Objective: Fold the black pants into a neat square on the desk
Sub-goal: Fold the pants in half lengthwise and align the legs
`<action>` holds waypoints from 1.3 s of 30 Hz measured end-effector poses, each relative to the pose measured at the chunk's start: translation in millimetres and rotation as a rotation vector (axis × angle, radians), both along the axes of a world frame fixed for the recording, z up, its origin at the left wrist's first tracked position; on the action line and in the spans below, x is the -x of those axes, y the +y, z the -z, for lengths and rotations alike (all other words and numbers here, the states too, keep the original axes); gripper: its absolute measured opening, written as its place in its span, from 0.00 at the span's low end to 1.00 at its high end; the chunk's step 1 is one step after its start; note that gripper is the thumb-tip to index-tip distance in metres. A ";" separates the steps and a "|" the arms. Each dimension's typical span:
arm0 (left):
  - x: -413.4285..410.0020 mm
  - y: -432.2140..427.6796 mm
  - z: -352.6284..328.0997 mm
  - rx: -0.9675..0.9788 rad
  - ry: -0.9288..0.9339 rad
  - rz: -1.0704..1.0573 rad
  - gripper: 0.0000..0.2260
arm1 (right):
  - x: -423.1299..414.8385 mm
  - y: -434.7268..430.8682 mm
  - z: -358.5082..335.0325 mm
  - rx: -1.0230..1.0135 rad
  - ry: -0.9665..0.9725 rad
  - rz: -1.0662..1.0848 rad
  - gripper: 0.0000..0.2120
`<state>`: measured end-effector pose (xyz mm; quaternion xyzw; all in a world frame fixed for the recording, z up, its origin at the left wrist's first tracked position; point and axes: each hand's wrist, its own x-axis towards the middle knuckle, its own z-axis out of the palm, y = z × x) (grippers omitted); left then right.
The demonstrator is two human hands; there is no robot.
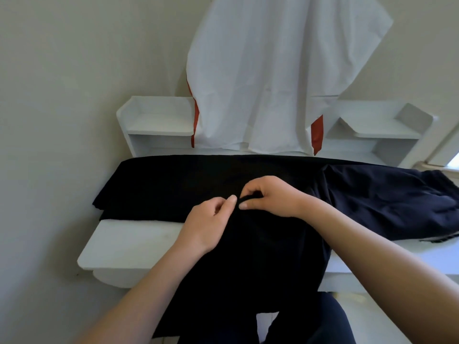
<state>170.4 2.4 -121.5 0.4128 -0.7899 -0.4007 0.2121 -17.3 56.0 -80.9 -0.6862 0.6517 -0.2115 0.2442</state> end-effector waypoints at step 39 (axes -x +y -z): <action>5.8 -50.6 14.0 0.342 -0.360 -0.144 0.08 | 9.1 65.0 36.2 0.307 0.761 -0.661 0.25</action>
